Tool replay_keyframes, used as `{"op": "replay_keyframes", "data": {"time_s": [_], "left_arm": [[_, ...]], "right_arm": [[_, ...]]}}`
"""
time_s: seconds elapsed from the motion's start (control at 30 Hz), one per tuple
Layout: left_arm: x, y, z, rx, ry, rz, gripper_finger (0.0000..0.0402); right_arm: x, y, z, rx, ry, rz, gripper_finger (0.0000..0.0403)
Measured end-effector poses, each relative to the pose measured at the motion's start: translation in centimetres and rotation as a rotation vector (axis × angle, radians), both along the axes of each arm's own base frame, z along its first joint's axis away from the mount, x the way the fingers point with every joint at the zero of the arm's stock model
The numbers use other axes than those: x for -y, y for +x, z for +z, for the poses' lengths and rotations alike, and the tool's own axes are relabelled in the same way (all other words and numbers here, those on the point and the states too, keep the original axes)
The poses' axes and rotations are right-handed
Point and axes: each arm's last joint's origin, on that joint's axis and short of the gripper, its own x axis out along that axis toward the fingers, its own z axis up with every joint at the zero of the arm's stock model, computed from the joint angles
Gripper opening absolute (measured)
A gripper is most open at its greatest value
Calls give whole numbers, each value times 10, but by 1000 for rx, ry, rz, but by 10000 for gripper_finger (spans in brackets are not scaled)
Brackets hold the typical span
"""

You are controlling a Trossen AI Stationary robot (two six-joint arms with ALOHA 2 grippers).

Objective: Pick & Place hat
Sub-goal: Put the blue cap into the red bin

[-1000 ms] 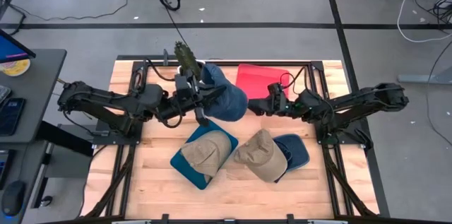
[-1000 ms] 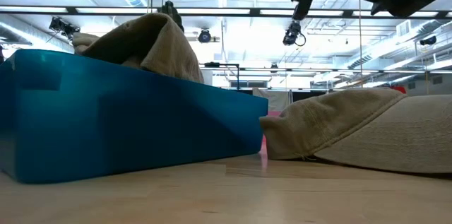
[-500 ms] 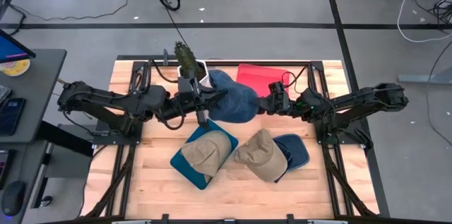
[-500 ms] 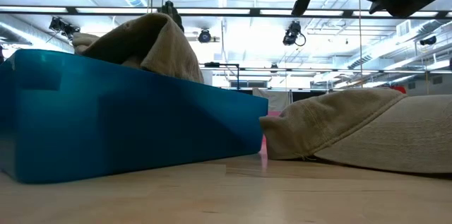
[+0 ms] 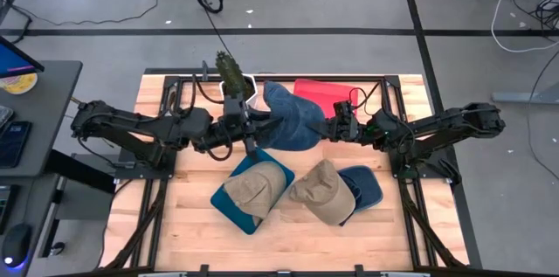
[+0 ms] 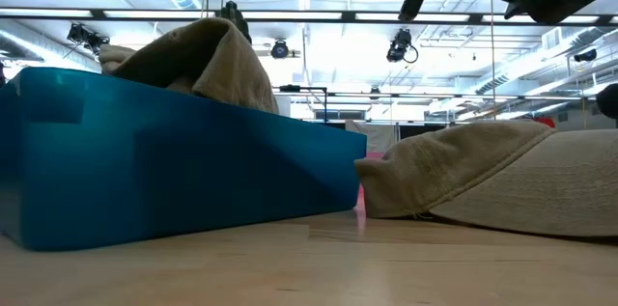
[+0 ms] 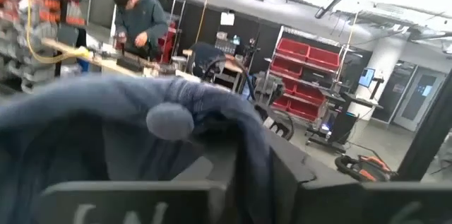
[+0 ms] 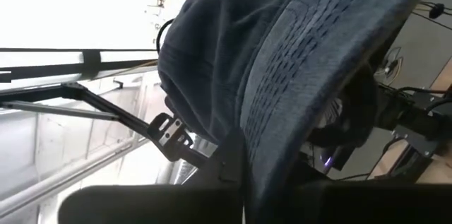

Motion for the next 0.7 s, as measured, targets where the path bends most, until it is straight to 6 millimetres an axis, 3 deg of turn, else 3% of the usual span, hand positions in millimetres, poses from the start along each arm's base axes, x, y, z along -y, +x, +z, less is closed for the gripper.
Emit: {"op": "replay_keyframes", "data": {"time_s": [0.37,0.57,0.7], "left_arm": [[5,-4,-4,-47,-71,-28,228],[4,-29,14,-6,-48,59,300],[0,-50,28,31,-33,126,325]], "right_arm": [[9,-5,6,21,-26,10,6],[14,-15,14,1,-60,37,6],[17,-21,14,-67,-89,52,6]]}}
